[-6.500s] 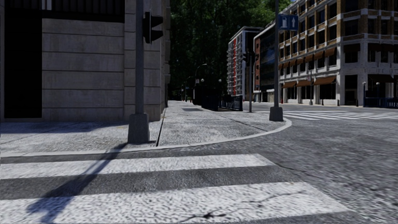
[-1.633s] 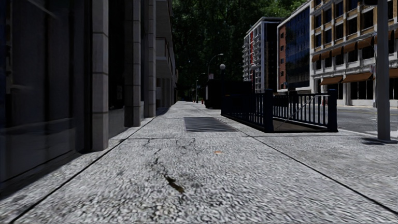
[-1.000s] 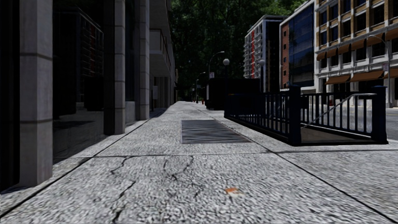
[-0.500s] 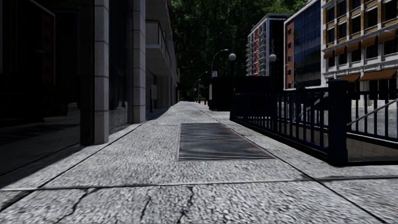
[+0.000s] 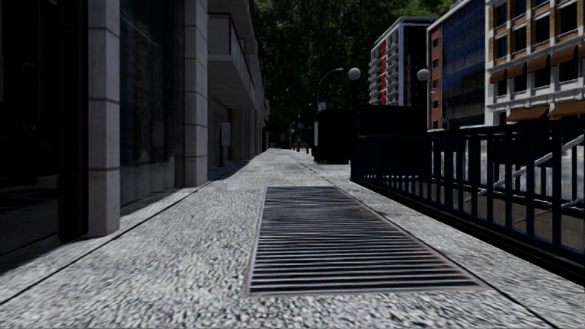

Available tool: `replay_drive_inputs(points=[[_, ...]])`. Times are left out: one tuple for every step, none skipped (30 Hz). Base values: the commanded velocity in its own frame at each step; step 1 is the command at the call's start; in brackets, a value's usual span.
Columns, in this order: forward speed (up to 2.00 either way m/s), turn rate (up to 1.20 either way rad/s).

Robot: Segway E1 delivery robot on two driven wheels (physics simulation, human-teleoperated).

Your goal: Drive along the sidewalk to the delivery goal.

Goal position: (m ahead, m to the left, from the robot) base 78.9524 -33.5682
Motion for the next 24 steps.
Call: replay_drive_inputs(points=[[2.00,0.25],[2.00,0.25],[2.00,0.26],[2.00,0.28],[2.00,0.30],[2.00,0.30],[2.00,0.30],[2.00,0.30],[2.00,0.30],[2.00,0.00],[2.00,0.00],[2.00,0.00],[2.00,0.00],[2.00,0.00],[2.00,0.00],[2.00,0.00],[2.00,0.00],[2.00,0.00],[2.00,0.00],[2.00,0.00],[2.00,0.00],[2.00,0.00],[2.00,0.00],[2.00,0.00]])
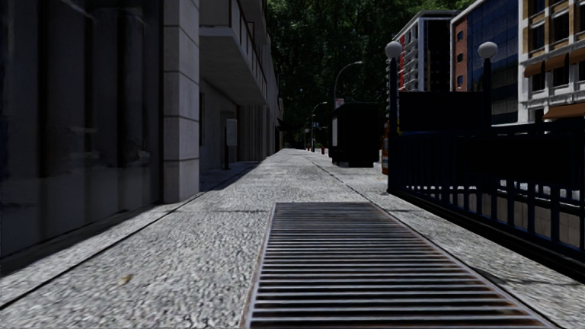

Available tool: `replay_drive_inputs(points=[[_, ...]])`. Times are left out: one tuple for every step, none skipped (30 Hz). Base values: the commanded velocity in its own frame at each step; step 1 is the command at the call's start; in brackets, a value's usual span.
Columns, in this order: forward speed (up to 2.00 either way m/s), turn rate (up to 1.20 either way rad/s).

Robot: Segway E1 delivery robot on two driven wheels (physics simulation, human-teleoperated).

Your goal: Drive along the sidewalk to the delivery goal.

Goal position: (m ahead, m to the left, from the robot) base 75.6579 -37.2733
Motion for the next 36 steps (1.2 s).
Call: replay_drive_inputs(points=[[2.00,0.00],[2.00,0.00],[2.00,0.00],[2.00,0.00],[2.00,0.00],[2.00,0.00],[2.00,0.00],[2.00,0.00],[2.00,0.00],[2.00,0.00],[2.00,0.00],[2.00,0.00],[2.00,0.00],[2.00,0.00],[2.00,0.00],[2.00,0.00],[2.00,0.00],[2.00,0.00],[2.00,0.00],[2.00,0.00],[2.00,0.00],[2.00,0.00],[2.00,0.00],[2.00,0.00],[2.00,0.00],[2.00,0.00],[2.00,0.00],[2.00,0.00],[2.00,0.00],[2.00,0.00],[2.00,0.00],[2.00,0.00],[2.00,0.00],[2.00,0.00],[2.00,0.00],[2.00,0.00]])
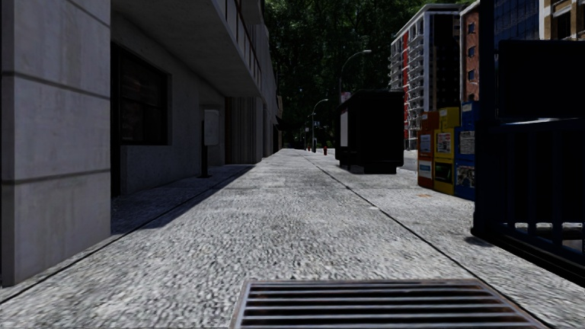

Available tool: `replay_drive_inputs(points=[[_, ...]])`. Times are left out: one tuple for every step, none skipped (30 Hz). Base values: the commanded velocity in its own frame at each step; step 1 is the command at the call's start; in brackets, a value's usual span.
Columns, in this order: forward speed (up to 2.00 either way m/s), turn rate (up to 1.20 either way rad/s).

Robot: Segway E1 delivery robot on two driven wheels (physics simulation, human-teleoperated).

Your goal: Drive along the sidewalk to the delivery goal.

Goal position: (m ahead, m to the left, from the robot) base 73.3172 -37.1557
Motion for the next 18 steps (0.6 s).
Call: replay_drive_inputs(points=[[2.00,0.00],[2.00,0.00],[2.00,0.00],[2.00,0.00],[2.00,0.00],[2.00,0.00],[2.00,0.00],[2.00,0.00],[2.00,0.00],[2.00,0.00],[2.00,0.00],[2.00,0.00],[2.00,0.00],[2.00,0.00],[2.00,0.00],[2.00,0.00],[2.00,0.00],[2.00,0.00]])
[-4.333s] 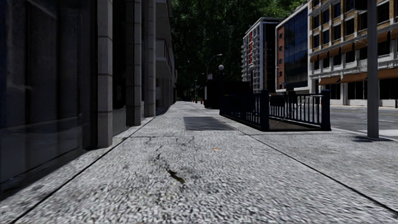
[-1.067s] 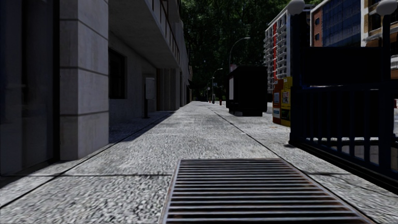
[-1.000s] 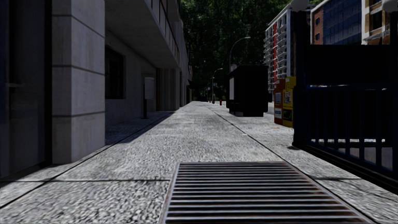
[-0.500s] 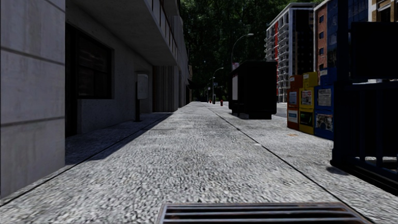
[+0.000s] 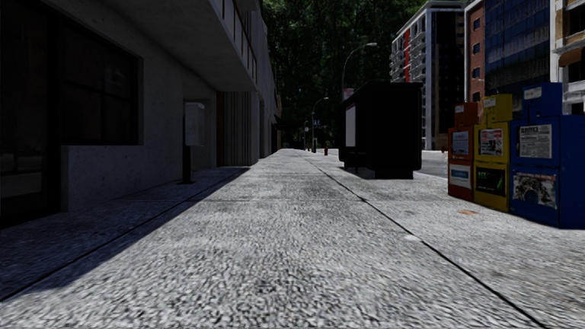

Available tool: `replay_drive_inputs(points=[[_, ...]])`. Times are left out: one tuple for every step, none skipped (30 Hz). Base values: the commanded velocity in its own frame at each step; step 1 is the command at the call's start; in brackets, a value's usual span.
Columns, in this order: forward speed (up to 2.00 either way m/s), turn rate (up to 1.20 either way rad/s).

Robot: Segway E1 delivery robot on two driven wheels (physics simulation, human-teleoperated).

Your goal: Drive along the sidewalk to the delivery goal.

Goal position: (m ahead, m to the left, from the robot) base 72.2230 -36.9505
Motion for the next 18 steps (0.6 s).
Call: replay_drive_inputs(points=[[2.00,0.00],[2.00,0.00],[2.00,0.00],[2.00,0.00],[2.00,0.00],[2.00,0.00],[2.00,0.00],[2.00,0.00],[2.00,0.00],[2.00,0.00],[2.00,0.00],[2.00,0.00],[2.00,0.00],[2.00,0.00],[2.00,0.00],[2.00,0.00],[2.00,0.00],[2.00,0.00]])
